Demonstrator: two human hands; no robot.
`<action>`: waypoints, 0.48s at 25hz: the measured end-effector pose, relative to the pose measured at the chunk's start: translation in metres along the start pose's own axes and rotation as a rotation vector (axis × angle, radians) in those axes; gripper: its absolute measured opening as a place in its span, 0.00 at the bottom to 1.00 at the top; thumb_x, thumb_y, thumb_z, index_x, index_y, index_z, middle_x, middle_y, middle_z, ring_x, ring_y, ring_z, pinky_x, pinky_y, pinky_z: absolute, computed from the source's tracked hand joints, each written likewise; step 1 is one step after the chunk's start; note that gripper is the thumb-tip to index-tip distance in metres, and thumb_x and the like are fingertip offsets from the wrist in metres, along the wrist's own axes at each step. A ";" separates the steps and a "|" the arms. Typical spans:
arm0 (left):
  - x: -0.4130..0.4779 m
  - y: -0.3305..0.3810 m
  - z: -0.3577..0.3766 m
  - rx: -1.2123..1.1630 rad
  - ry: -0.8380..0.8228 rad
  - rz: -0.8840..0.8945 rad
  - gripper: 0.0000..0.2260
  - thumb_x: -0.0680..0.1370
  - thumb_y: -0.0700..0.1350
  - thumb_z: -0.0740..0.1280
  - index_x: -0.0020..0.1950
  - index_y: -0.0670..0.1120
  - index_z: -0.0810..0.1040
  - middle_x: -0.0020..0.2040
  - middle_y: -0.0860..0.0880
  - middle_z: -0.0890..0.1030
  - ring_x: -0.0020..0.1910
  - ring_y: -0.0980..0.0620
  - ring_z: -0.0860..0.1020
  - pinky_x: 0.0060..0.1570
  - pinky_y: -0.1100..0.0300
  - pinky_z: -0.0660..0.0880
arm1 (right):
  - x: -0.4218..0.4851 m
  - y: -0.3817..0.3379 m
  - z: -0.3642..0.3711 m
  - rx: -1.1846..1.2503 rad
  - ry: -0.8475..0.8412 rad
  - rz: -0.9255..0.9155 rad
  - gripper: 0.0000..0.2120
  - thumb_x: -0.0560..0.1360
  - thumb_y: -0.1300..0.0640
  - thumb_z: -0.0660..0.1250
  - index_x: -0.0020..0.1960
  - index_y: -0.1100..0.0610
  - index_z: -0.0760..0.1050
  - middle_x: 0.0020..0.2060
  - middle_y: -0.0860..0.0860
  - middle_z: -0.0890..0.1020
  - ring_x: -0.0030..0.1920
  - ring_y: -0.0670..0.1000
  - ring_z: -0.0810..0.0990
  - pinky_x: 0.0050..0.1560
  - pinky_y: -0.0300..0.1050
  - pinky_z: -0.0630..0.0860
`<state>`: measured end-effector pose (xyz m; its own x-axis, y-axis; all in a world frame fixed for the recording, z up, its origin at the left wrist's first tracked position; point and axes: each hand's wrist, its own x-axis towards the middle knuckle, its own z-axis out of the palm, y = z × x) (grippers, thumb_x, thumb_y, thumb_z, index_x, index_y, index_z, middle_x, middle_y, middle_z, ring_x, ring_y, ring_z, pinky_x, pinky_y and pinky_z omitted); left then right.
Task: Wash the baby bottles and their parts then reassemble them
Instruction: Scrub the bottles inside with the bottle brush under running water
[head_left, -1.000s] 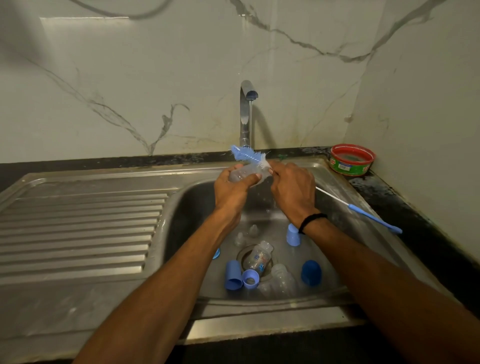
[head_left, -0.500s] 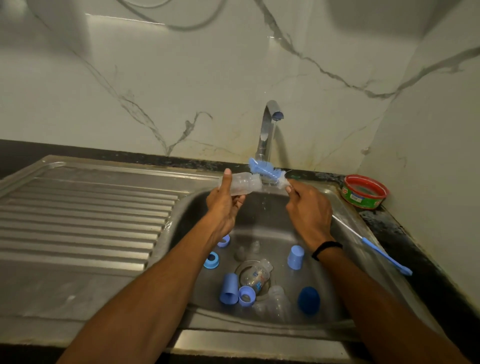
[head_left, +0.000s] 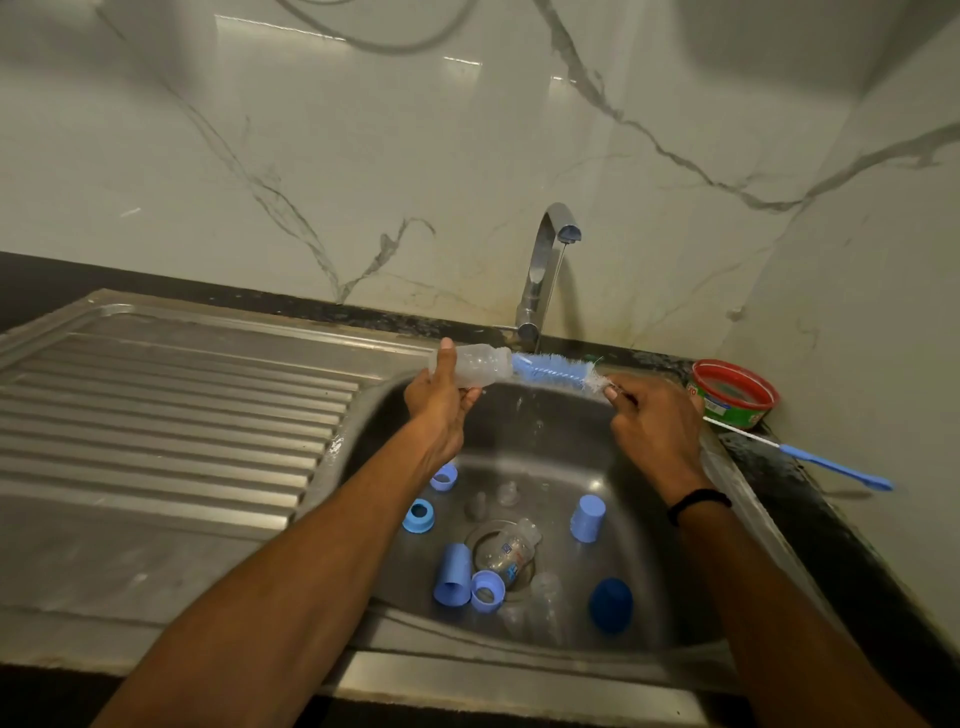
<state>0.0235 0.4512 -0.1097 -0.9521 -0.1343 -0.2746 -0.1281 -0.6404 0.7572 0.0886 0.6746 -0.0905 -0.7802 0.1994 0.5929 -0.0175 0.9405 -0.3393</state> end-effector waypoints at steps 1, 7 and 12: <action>-0.002 -0.002 0.001 0.036 -0.020 0.011 0.23 0.78 0.54 0.71 0.65 0.40 0.76 0.58 0.41 0.82 0.55 0.44 0.83 0.47 0.57 0.84 | -0.001 0.000 0.000 0.007 -0.015 -0.018 0.08 0.74 0.60 0.66 0.41 0.49 0.81 0.35 0.50 0.81 0.40 0.55 0.77 0.49 0.57 0.74; -0.021 -0.024 0.017 0.159 -0.257 0.021 0.19 0.78 0.50 0.72 0.64 0.41 0.77 0.59 0.41 0.82 0.56 0.45 0.83 0.45 0.60 0.82 | -0.003 -0.009 0.015 0.030 -0.086 -0.046 0.10 0.75 0.54 0.65 0.52 0.46 0.83 0.40 0.50 0.83 0.44 0.55 0.79 0.52 0.58 0.74; -0.018 -0.022 0.014 0.161 -0.252 0.022 0.14 0.80 0.48 0.70 0.62 0.43 0.77 0.59 0.42 0.81 0.56 0.45 0.83 0.47 0.59 0.83 | -0.002 -0.007 0.016 -0.019 -0.073 -0.022 0.10 0.77 0.55 0.66 0.53 0.47 0.83 0.42 0.52 0.83 0.46 0.57 0.79 0.53 0.57 0.71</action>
<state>0.0397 0.4789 -0.1130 -0.9915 0.0581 -0.1168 -0.1301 -0.5084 0.8513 0.0805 0.6635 -0.1012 -0.8235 0.1589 0.5445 -0.0235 0.9496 -0.3126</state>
